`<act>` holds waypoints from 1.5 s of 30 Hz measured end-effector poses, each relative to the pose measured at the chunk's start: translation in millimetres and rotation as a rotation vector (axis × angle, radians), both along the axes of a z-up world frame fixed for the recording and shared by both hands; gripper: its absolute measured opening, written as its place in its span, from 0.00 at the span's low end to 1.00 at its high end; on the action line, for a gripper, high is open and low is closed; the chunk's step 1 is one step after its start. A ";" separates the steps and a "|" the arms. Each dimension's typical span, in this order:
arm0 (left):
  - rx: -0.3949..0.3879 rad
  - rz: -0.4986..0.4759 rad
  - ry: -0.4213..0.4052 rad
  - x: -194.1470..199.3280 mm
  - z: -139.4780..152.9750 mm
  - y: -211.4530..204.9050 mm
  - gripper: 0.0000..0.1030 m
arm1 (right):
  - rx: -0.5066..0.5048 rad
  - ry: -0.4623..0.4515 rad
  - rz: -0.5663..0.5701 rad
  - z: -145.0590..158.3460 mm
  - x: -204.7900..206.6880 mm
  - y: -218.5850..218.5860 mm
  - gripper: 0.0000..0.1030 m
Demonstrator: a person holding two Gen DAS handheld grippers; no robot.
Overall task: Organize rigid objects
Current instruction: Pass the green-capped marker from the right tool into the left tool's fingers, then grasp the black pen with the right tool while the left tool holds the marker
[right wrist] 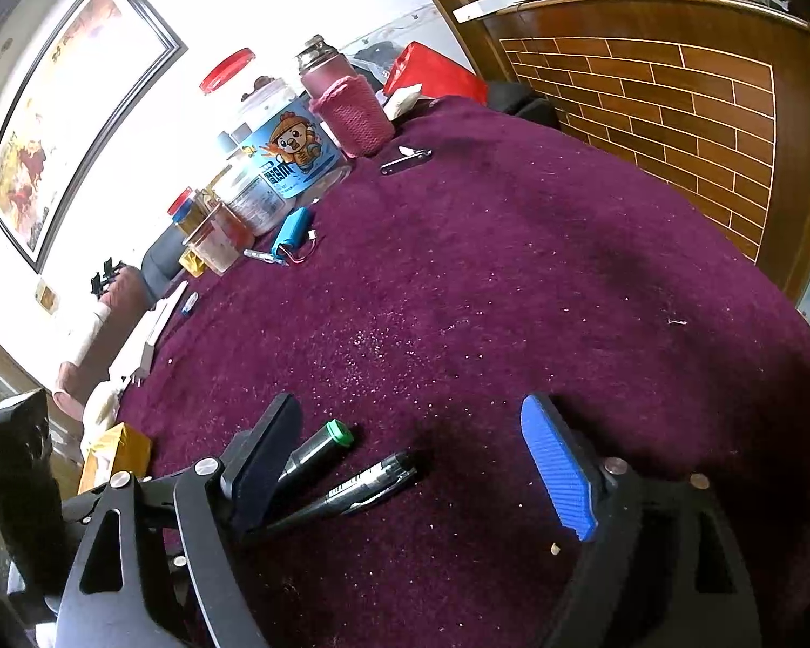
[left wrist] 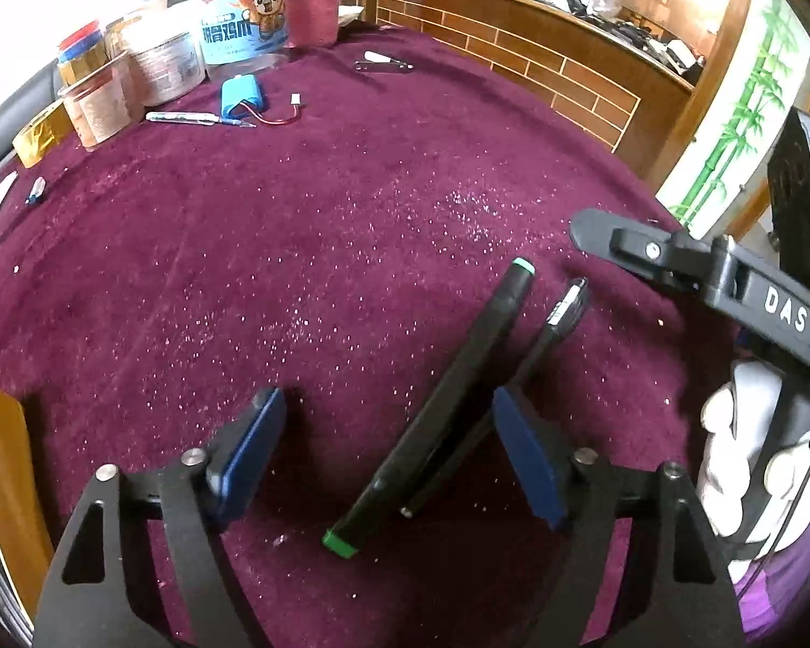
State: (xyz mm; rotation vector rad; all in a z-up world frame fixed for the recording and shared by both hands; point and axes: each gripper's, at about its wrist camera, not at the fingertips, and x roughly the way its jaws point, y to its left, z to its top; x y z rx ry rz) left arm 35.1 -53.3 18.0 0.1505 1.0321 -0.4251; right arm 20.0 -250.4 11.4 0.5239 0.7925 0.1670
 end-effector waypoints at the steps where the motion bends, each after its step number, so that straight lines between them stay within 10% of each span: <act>1: 0.007 -0.011 -0.003 -1.3 -0.1 -2.3 0.65 | -0.001 0.000 0.000 -0.2 0.1 0.1 0.78; 5: 0.002 -0.014 -0.006 2.2 1.7 -3.7 0.30 | 0.002 0.000 0.000 -0.3 -0.2 -0.2 0.78; 13: -0.038 -0.036 0.013 8.7 1.6 -2.1 0.30 | 0.006 -0.003 0.002 -0.4 0.7 0.1 0.79; 18: 0.109 -0.072 -0.103 -1.0 -1.9 -25.8 0.35 | 0.008 -0.003 0.002 -0.5 0.3 -0.3 0.79; 21: 0.139 -0.083 -0.161 -5.9 -2.9 -33.3 0.18 | 0.012 -0.004 0.003 -0.4 0.3 -0.2 0.79; 37: -0.315 0.040 -0.122 -66.7 45.3 55.9 0.12 | -0.049 0.038 0.039 2.8 6.9 4.5 0.81; 45: -0.280 0.105 -0.100 -72.1 31.4 71.5 0.12 | -0.160 0.167 0.097 6.5 -6.8 47.0 0.77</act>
